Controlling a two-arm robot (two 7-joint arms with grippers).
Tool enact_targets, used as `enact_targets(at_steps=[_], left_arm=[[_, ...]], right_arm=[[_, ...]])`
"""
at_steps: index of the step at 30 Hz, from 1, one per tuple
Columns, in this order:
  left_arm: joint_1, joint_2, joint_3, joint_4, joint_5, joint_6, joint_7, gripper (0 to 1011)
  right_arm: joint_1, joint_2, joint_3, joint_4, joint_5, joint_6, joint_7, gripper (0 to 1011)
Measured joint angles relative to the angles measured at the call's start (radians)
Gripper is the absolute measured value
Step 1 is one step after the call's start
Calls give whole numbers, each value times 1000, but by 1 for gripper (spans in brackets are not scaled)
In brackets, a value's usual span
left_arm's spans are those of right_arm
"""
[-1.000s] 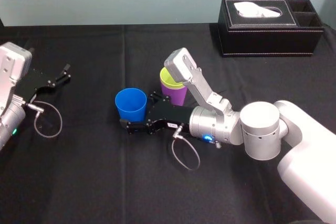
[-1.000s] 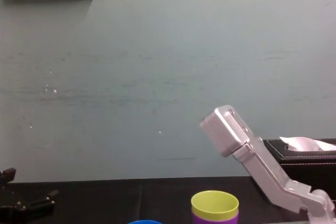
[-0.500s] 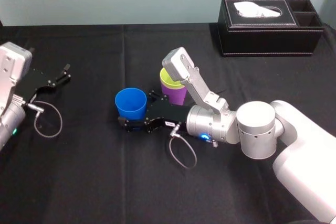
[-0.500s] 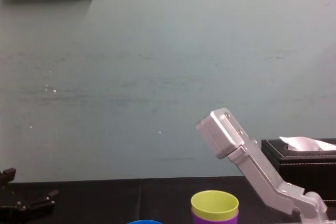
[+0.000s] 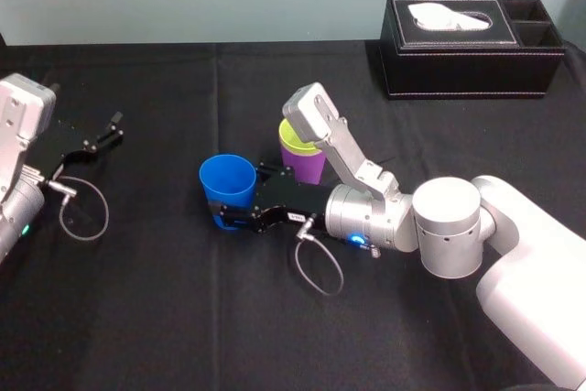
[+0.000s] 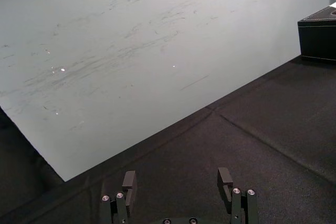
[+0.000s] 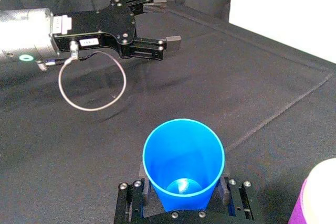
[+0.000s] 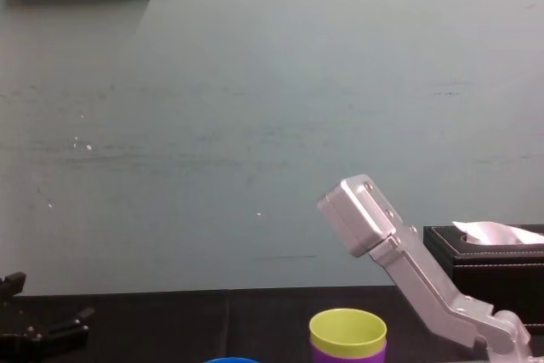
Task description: Stack the three plastic cups sequentially using one hand.
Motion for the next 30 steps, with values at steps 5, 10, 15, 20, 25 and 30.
enact_targets(at_steps=[5, 10, 15, 20, 25, 30], left_arm=[[0, 0, 0, 0, 0, 0, 0, 1010], [0, 0, 0, 0, 0, 0, 0, 1010], [0, 0, 0, 0, 0, 0, 0, 1010], [0, 0, 0, 0, 0, 0, 0, 1010], [0, 0, 0, 0, 0, 0, 0, 1010], [0, 0, 0, 0, 0, 0, 0, 1010]], right_arm=[[0, 0, 0, -1, 0, 0, 0, 726], [-2, 3, 1, -10, 0, 3, 0, 723], [-8, 14, 13, -54, 6, 19, -1, 723], [-11, 31, 27, -117, 22, 51, -3, 723], [-6, 50, 43, -185, 46, 87, -3, 723], [-1, 71, 60, -248, 67, 115, -17, 724]])
